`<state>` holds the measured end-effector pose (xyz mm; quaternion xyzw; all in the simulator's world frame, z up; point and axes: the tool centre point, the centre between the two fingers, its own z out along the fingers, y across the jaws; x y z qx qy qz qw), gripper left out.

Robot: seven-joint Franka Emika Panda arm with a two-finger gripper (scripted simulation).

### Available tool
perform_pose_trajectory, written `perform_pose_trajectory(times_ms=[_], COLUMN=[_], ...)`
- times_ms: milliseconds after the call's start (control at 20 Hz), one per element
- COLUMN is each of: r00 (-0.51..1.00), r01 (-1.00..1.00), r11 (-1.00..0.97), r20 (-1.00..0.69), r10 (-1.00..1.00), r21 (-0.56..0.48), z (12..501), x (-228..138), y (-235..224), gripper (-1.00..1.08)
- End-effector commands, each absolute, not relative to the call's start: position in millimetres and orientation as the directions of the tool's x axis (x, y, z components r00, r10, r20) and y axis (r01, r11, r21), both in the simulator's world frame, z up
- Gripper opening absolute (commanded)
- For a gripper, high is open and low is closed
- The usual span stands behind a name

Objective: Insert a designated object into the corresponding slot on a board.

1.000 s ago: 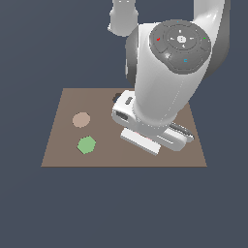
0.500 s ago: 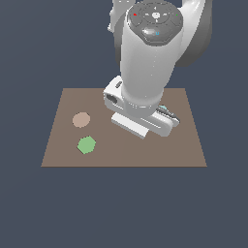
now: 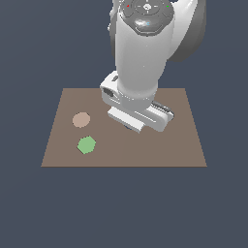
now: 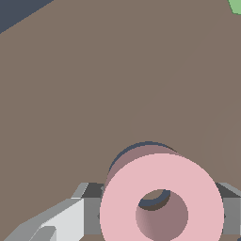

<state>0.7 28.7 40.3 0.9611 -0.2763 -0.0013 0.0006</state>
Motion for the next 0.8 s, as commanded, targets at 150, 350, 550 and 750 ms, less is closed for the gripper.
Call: perform_pose_trajectory(times_ms=[150,350,550,750], r00=[0.847,0.847,0.847,0.847], r01=[-0.531,-0.531,-0.531,-0.531], r11=[-0.847,-0.847,-0.847,-0.847], r20=[-0.002,-0.002,-0.002,-0.002], r10=[-0.531,-0.531,-0.531,-0.531], r21=[0.000,0.000,0.000,0.000], z=[32.8,30.5,30.5,30.5], x=[0.2,0.1,0.1,0.1], y=[28.5,28.4,28.4,28.4], gripper=[-1.00,1.00,1.00,1.00])
